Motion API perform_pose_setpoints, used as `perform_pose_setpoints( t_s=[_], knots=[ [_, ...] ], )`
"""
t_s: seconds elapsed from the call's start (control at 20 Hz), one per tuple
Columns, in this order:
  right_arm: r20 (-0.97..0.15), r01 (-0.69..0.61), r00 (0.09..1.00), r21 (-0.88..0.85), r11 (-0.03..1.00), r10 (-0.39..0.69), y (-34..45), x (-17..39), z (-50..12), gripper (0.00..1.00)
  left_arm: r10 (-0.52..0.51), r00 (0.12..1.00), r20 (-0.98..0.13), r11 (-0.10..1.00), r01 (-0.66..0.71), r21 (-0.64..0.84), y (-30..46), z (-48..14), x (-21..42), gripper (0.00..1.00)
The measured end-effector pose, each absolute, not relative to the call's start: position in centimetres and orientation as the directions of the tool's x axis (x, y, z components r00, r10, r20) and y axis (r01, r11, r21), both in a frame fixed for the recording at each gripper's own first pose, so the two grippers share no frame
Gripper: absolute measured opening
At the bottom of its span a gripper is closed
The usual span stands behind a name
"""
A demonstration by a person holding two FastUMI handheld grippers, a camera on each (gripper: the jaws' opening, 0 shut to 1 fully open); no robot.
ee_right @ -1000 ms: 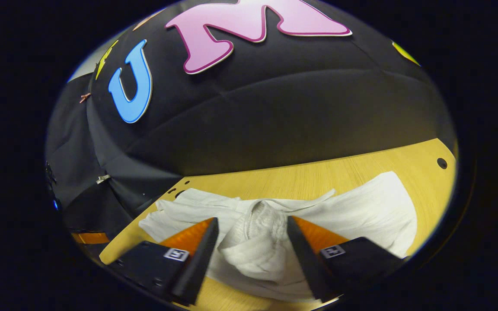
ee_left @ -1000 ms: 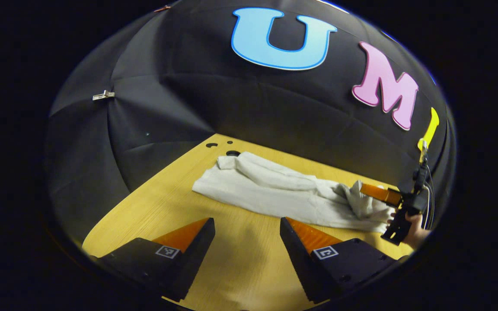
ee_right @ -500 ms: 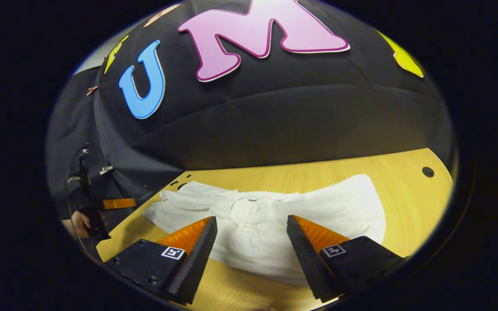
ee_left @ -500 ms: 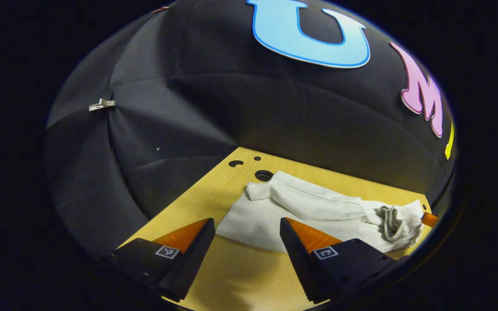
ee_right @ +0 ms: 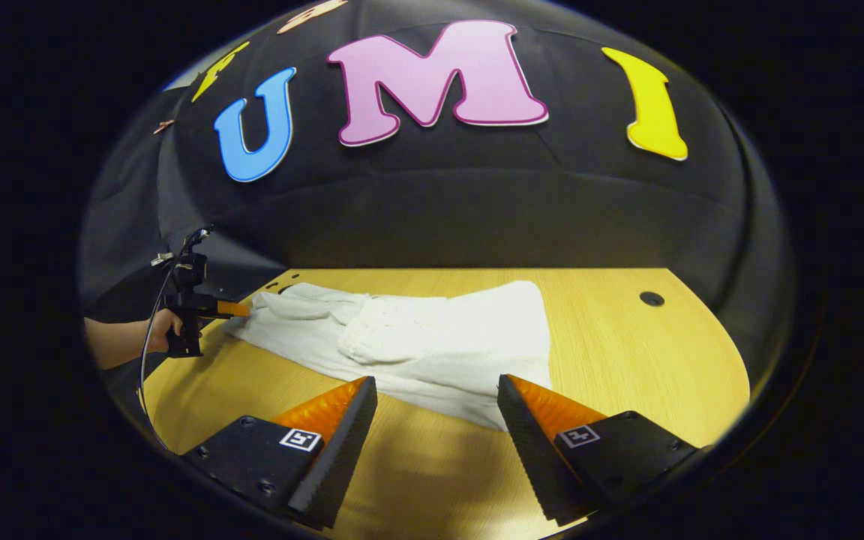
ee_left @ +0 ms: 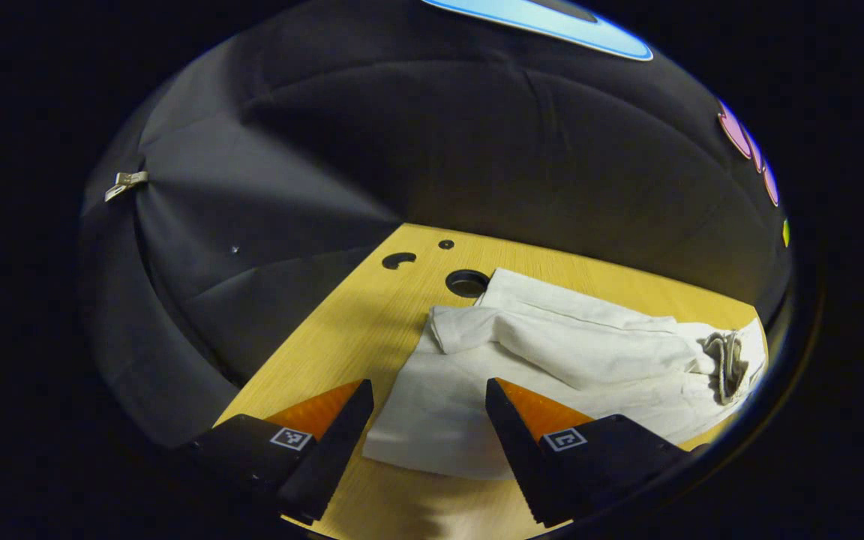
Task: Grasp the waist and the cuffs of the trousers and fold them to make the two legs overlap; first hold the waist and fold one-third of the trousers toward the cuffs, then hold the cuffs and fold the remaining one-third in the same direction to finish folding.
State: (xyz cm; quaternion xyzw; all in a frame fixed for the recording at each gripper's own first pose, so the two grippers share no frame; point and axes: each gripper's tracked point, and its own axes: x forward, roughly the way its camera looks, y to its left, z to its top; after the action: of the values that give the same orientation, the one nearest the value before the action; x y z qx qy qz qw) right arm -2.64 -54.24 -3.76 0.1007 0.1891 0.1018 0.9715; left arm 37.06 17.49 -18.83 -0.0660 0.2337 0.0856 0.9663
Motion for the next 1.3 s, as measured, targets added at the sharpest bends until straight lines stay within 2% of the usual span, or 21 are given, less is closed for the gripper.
perform_pose_setpoints(
  t_s=[0.1,0.15,0.4,0.45,0.5,0.6,0.75,0.85,1.1,1.3],
  knots=[
    [-0.364,-0.149,0.901,0.253,0.956,0.237,-53.8,-3.3,-4.7,0.98,0.12,0.853,-0.507,0.985,-0.166,-0.046,17.2,-20.0,36.9,0.96],
    [-0.371,-0.145,0.898,0.255,0.956,0.235,-53.9,-3.4,-5.0,0.98,0.106,0.863,-0.494,0.987,-0.153,-0.054,17.1,-19.8,37.5,1.0],
    [-0.377,-0.123,0.9,0.263,0.957,0.219,-55.2,-2.9,-4.9,0.98,0.062,0.844,-0.533,0.996,-0.089,-0.025,16.0,-20.1,37.5,0.96],
    [-0.375,-0.11,0.904,0.257,0.96,0.204,-56.0,-2.6,-4.6,0.98,0.044,0.839,-0.542,0.998,-0.066,-0.022,15.5,-20.4,37.6,0.8],
    [-0.374,-0.097,0.908,0.25,0.963,0.189,-56.9,-2.7,-4.5,0.98,0.03,0.839,-0.544,0.999,-0.045,-0.015,14.7,-20.2,37.6,0.77],
    [-0.382,-0.057,0.913,0.232,0.971,0.145,-58.7,-2.5,-4.4,0.98,0.029,0.836,-0.548,1.0,-0.031,0.005,14.0,-20.2,37.6,0.41],
    [-0.388,-0.036,0.913,0.239,0.97,0.129,-59.4,-2.7,-3.9,0.98,0.052,0.83,-0.555,0.999,-0.039,0.035,13.5,-20.4,37.9,0.19],
    [-0.386,-0.037,0.913,0.248,0.968,0.134,-59.5,-3.0,-3.4,0.98,0.066,0.825,-0.561,0.998,-0.05,0.043,13.1,-20.3,37.7,0.08],
    [-0.392,-0.037,0.911,0.225,0.974,0.126,-60.6,-3.1,-2.3,0.98,0.026,0.809,-0.588,0.997,-0.061,-0.04,11.1,-20.5,36.7,0.06],
    [-0.374,-0.012,0.923,0.21,0.978,0.092,-62.9,-3.2,-0.9,0.98,0.013,0.869,-0.495,0.989,-0.086,-0.124,10.1,-16.3,36.3,0.06]
  ],
)
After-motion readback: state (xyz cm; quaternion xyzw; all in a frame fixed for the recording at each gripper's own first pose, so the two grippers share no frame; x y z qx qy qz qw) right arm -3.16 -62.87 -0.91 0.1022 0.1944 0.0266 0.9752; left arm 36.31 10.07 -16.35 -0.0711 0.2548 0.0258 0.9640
